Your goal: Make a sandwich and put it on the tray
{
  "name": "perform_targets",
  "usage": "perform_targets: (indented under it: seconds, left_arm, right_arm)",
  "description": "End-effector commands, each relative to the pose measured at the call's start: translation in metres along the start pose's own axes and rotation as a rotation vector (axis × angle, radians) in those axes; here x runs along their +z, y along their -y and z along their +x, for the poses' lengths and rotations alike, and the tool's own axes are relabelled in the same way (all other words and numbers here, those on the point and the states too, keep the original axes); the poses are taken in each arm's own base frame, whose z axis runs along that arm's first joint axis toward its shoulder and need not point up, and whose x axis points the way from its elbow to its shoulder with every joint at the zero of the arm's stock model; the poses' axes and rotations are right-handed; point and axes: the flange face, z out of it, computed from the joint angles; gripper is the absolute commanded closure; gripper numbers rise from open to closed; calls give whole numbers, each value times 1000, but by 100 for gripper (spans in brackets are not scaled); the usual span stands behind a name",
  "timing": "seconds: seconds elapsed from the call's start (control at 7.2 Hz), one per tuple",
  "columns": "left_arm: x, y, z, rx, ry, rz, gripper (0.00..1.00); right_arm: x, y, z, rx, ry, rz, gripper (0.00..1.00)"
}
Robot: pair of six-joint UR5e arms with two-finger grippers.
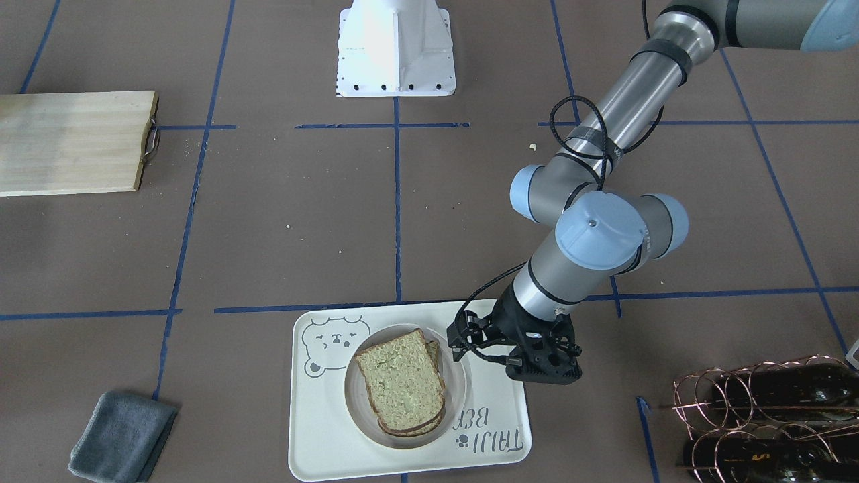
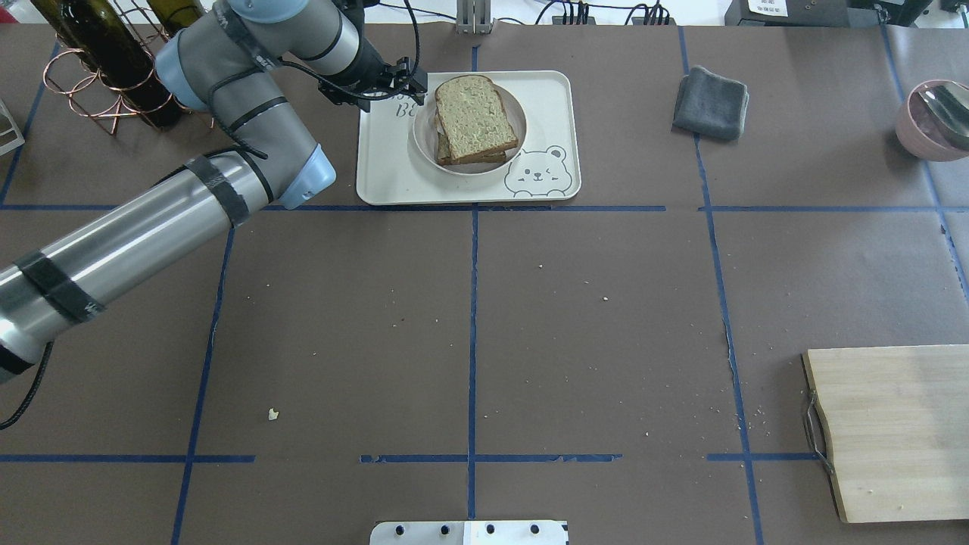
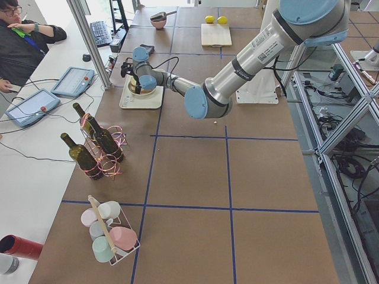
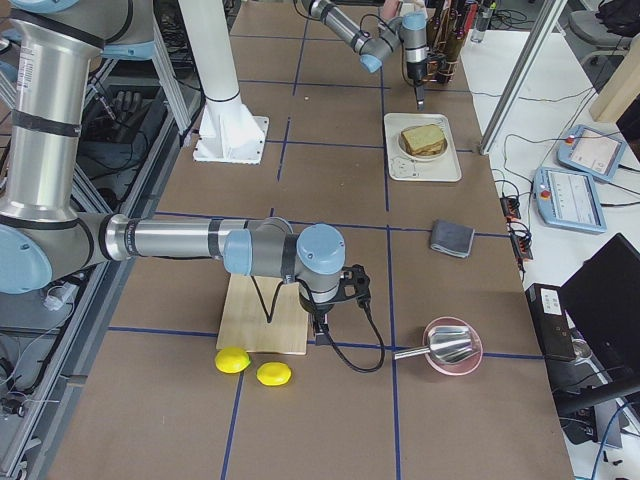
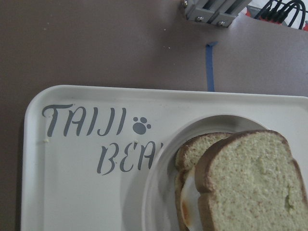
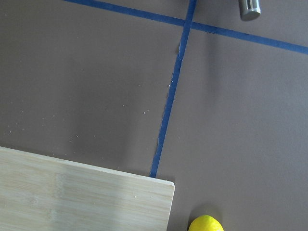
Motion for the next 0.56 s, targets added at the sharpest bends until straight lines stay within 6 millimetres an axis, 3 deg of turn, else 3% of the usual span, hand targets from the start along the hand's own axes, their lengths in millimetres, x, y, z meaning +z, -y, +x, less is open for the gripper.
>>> perform_targets:
  seconds: [0.0,0.28,0.42]
  left_arm:
    - [-82,-46,-47,102,45,-37,0]
    - [-174,-88,-116,227,138,-47,0]
    - [-231,-99,-182,287,226,-52,0]
  right_arm:
    - [-2,1,-1,10,-4,4,0]
    - [-4,5,-2,37,-13,7,0]
    - [-6,8,-4,39,-17,30,0]
